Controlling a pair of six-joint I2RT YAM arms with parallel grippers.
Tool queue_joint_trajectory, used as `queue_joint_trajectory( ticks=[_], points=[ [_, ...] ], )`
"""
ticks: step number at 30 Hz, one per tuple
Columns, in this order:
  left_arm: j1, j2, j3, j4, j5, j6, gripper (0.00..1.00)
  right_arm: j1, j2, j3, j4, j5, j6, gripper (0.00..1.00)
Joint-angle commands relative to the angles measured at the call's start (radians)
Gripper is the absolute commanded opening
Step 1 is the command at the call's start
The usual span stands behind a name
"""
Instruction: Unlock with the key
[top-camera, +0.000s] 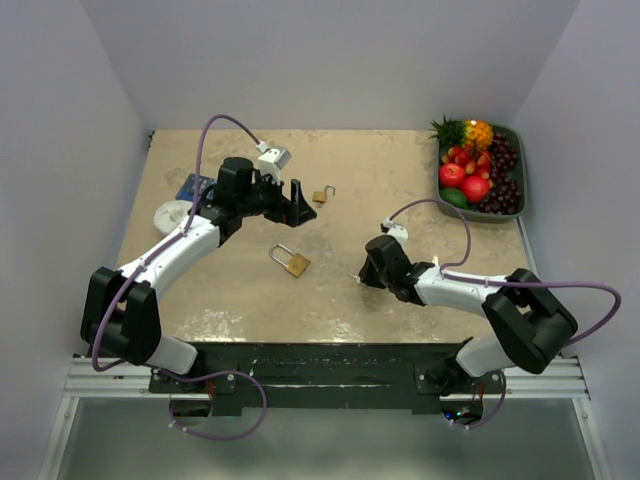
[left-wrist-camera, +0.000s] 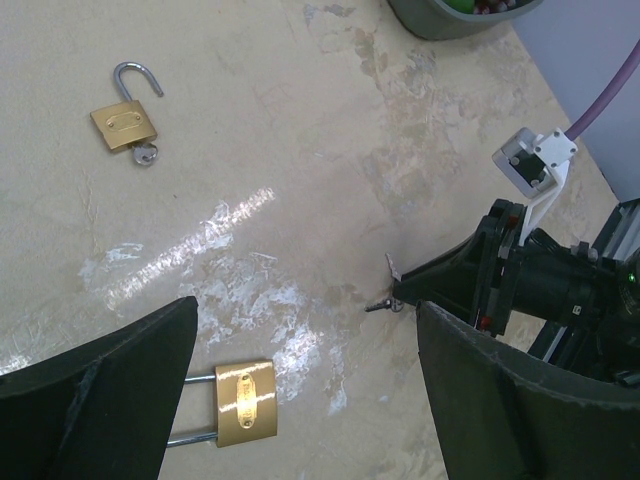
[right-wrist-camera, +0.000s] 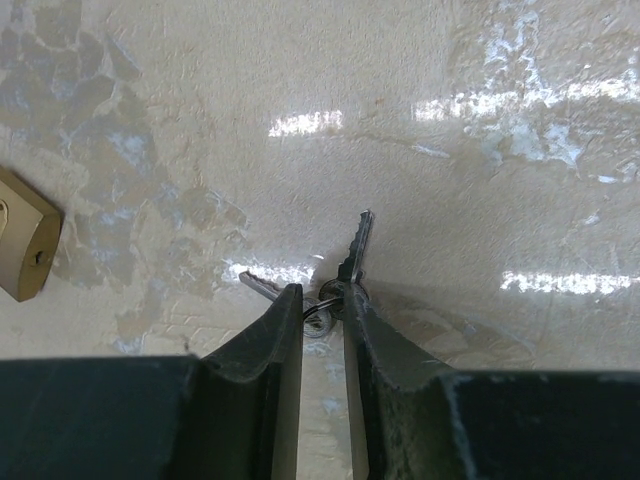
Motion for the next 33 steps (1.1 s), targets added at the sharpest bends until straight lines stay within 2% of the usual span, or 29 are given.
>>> queue_joint_trajectory(
  ticks=[1,8,13,19,25,33],
  points=[
    [-0.004,-0.042,-0.002,0.033,0.016,-0.007,0.94,0.01,-0.027,0.017,-0.085,0.033,0.005,0.17],
    [-0.004,-0.042,-0.004,0.034,0.016,-0.007,0.94,0.01,-0.111,0.034,-0.117,0.032,0.011,0.1],
    [-0.004,-0.039,-0.004,0.036,0.017,-0.007,0.94,0.01,-0.145,0.031,-0.12,0.041,0.0,0.1],
    [-0.004,-0.038,-0.005,0.039,0.023,-0.012,0.94,0.026,-0.097,0.029,-0.137,0.067,-0.01,0.25],
    [-0.004,-0.039,-0.005,0.039,0.027,-0.012,0.94,0.038,-0.048,0.054,-0.14,0.086,-0.018,0.34],
    [-0.004,-0.039,-0.005,0.039,0.027,-0.012,0.94,0.04,-0.002,0.068,-0.125,0.096,-0.02,0.38]
  ],
)
